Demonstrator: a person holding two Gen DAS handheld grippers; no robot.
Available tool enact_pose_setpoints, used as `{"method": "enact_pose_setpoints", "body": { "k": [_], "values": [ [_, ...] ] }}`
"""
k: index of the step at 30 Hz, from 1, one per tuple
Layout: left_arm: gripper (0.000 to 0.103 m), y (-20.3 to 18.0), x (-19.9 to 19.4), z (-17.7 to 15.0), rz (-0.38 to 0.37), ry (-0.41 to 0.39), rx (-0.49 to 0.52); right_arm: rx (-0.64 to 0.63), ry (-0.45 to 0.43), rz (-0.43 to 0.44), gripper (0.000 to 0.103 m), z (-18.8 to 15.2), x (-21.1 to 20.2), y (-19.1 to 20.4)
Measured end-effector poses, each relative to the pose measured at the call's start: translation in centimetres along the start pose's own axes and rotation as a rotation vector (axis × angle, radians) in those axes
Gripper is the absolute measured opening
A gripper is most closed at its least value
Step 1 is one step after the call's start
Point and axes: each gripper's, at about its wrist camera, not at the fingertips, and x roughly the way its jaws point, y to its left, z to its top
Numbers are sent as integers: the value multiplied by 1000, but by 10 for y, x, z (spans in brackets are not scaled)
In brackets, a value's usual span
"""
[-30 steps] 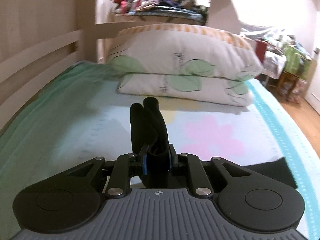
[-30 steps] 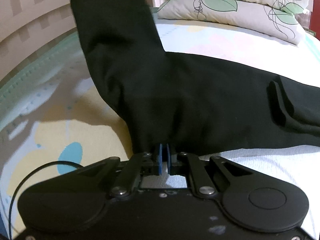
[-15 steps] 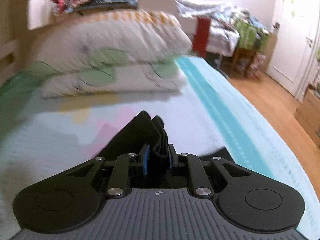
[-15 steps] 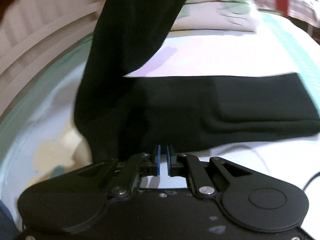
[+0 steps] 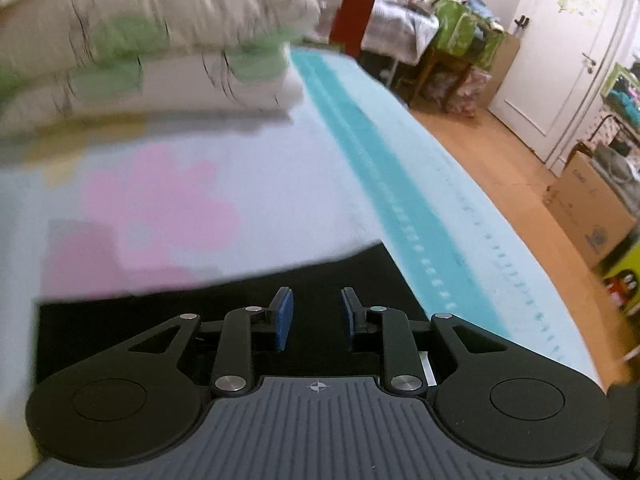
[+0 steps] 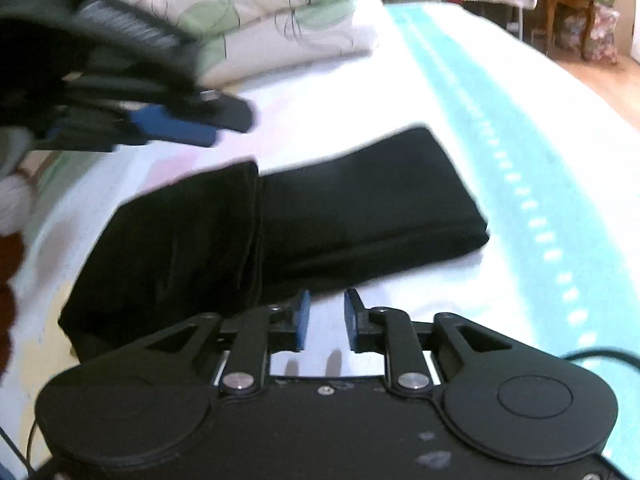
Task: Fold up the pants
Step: 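Grasp the folded trouser edge with the right gripper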
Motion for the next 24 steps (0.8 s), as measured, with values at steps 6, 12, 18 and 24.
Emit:
{"method": "enact_pose_setpoints", "body": {
  "k": [6,12,18,24],
  "values": [
    [30,52,-35,-16,193,-22,-2,7,-87,73,40,16,-6,10],
    [30,108,-41,-59,301,66,-55,51,-64,202,45,24,11,13],
    [30,138,-18,-93,300,191,-108,53,18,222,47,40,44,20],
    [30,143,-7,-102,277,178,-111,52,97,241,48,39,73,21]
  ]
}}
